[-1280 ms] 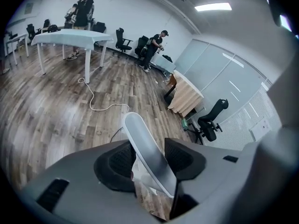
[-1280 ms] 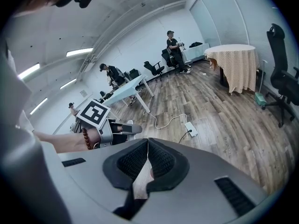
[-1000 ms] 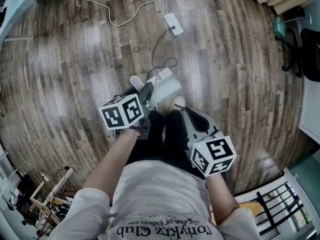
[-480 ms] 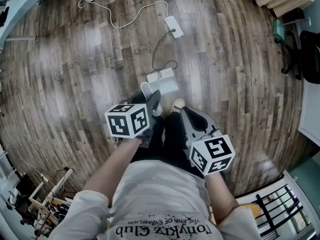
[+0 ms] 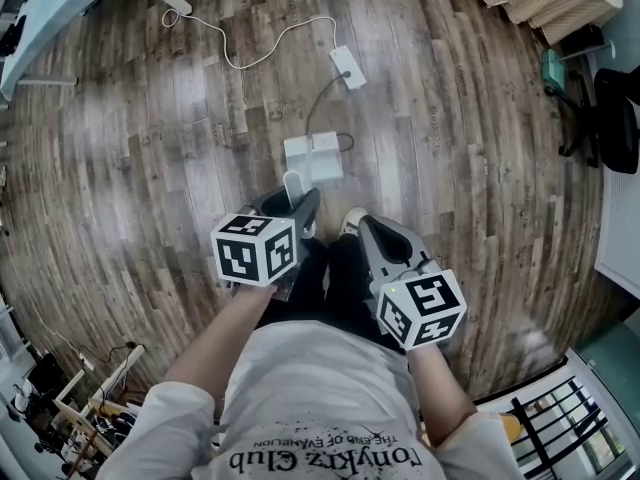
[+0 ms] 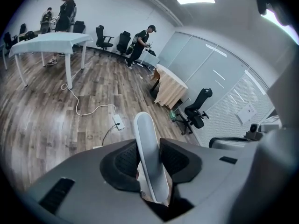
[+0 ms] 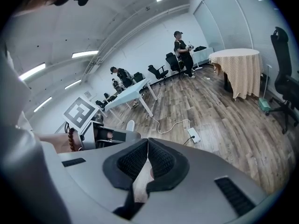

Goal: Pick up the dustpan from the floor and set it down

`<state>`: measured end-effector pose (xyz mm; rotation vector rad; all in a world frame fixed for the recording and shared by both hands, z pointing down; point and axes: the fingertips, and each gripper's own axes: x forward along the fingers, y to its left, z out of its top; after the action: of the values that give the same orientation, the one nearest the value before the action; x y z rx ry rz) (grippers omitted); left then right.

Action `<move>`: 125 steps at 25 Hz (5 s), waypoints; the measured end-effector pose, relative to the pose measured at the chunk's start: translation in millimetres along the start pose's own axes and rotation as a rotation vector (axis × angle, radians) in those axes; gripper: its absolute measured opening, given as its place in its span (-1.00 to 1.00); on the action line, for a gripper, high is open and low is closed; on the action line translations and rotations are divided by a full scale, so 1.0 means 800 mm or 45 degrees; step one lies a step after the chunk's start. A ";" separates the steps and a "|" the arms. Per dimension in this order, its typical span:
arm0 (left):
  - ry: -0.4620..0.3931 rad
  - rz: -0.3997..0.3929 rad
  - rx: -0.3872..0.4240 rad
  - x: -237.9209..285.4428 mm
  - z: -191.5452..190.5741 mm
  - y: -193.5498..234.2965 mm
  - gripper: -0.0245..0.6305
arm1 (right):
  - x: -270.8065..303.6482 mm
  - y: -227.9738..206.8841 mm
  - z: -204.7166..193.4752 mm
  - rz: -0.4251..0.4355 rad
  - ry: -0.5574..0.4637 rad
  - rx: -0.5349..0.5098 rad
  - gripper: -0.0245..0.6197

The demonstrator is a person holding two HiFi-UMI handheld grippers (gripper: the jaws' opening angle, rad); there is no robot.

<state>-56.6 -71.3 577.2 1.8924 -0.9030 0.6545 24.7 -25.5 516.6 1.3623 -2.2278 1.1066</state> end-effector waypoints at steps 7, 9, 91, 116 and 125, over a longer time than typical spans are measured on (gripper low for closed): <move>-0.022 -0.060 0.093 -0.024 0.015 -0.029 -0.50 | -0.012 0.009 0.015 -0.004 -0.034 -0.017 -0.84; -0.025 -0.090 0.115 -0.034 0.018 -0.040 -0.50 | -0.016 0.009 0.021 -0.012 -0.046 -0.021 -0.84; -0.029 -0.319 0.311 -0.167 -0.008 -0.127 -0.49 | -0.094 0.035 0.056 -0.114 -0.220 -0.072 -0.84; 0.192 -0.381 0.411 -0.068 -0.032 -0.133 -0.50 | -0.091 -0.017 0.027 -0.169 -0.158 0.042 -0.84; 0.256 -0.366 0.420 -0.034 -0.041 -0.125 -0.51 | -0.084 -0.036 0.016 -0.168 -0.126 0.084 -0.84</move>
<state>5.1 -1.4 521.6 2.1472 -0.4001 0.8359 84.6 -0.4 481.0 1.5990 -2.1492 1.0975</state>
